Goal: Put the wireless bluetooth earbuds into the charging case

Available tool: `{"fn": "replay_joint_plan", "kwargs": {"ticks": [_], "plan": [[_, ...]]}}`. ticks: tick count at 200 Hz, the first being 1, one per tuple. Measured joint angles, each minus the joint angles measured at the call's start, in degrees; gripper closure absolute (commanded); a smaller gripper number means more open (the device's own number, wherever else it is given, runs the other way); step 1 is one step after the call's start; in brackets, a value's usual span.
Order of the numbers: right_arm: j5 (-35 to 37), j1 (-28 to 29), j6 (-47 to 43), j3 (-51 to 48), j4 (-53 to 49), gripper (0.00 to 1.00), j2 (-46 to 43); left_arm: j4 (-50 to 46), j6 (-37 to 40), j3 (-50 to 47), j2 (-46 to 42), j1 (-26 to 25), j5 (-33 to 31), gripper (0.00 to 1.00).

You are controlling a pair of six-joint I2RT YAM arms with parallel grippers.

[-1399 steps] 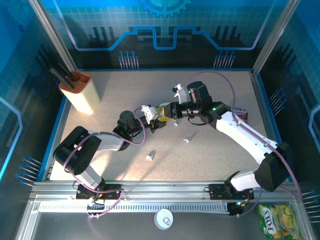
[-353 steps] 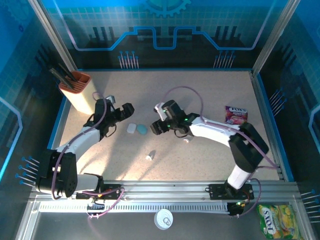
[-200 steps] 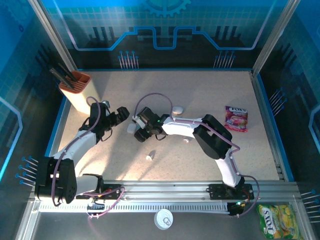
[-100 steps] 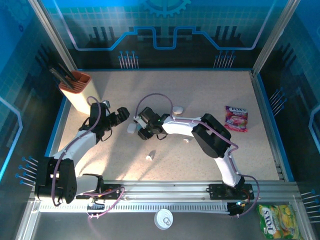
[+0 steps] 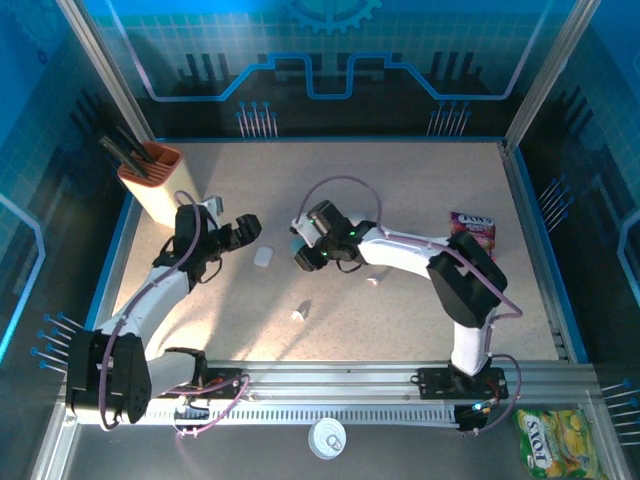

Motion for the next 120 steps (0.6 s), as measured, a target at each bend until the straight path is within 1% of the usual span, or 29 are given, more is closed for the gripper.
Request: {"fn": "replay_joint_plan", "kwargs": {"ticks": [18,43,62,91,99,108,120], "plan": [[-3.08,-1.90,-1.88,-1.90,-0.76,0.61,-4.70,1.53,2.73,-0.11,-1.09,-0.57,3.93,0.02],[-7.87,-5.18,-4.33,-3.13,-3.32,0.63,-10.93,8.26,6.40,-2.27,-4.04,-3.41,9.05,0.03],[-11.69,-8.15,-6.03,-3.21,-5.88,0.63,-15.52,12.20,10.29,-2.95,-5.40,-7.02,12.68,0.02],[-17.68,-12.37,-8.92,-3.15,-10.67,0.63,-21.42,15.74,19.37,-2.95,-5.35,-14.23,17.68,0.03],[-18.88,-13.18,-9.79,-3.06,-12.35,0.63,-22.47,16.20,21.75,-2.91,-5.25,-16.11,19.10,0.03],[-20.06,-13.84,-11.02,-2.67,-14.64,0.63,-23.37,16.63,24.13,-2.84,-4.92,-17.97,20.92,0.07],[-21.31,-14.21,-12.74,-1.75,-17.62,0.63,-24.04,17.49,26.38,-2.80,-4.09,-19.76,23.21,0.07]]}}
